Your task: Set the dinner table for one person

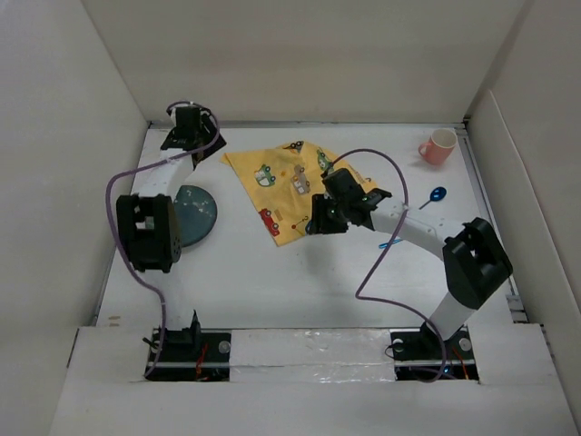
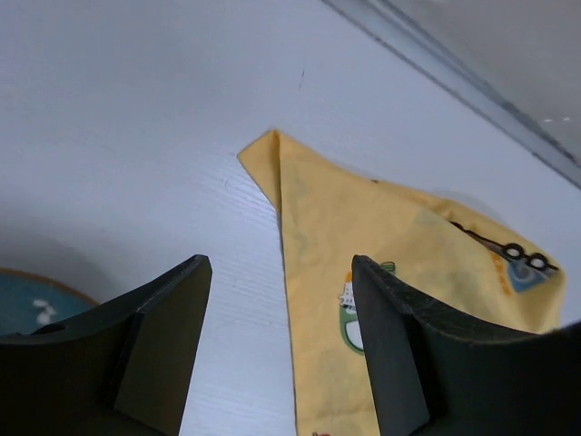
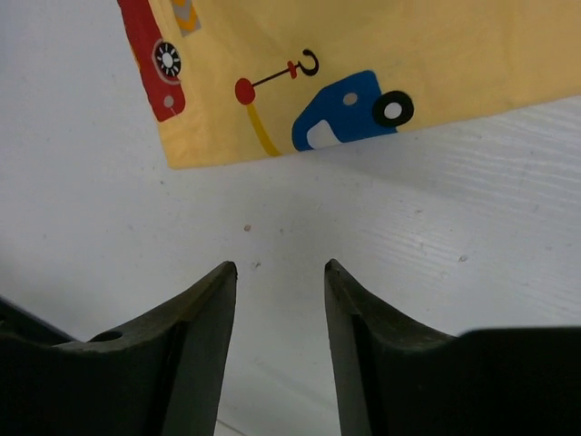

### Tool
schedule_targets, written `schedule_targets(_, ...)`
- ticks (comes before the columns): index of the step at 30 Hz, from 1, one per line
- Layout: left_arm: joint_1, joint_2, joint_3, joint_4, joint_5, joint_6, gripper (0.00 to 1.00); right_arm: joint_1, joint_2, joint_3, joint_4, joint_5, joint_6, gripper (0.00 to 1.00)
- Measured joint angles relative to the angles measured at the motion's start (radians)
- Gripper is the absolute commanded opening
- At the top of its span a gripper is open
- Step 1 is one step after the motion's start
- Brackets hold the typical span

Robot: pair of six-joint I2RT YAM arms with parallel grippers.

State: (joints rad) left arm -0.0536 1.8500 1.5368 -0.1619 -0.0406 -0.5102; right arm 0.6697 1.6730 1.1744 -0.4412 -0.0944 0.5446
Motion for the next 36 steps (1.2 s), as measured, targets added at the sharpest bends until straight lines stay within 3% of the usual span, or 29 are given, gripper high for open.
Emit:
schedule_targets(6, -0.04, 0.306, 0.188, -0.066, -0.009, -0.034, 0.54, -0.002, -0.055, 0.0, 0.0, 0.002, 0.002, 0.49)
schedule_targets(12, -0.084, 0.513, 0.449, -0.156, -0.065, -0.028, 0.5, 0.002, -0.106, -0.005, -0.003, 0.023, 0.003, 0.49)
schedule_targets(23, -0.085, 0.532, 0.445, -0.184, -0.12, -0.032, 0.48, 0.012, -0.118, -0.005, -0.024, 0.042, 0.01, 0.49)
schedule_targets(32, -0.073, 0.531, 0.44, -0.177, -0.118, -0.029, 0.48, 0.081, 0.072, 0.042, 0.004, 0.007, 0.01, 0.68)
schedule_targets(36, -0.074, 0.531, 0.44, -0.174, -0.104, -0.029, 0.45, 0.084, 0.163, 0.042, 0.003, 0.028, 0.033, 0.7)
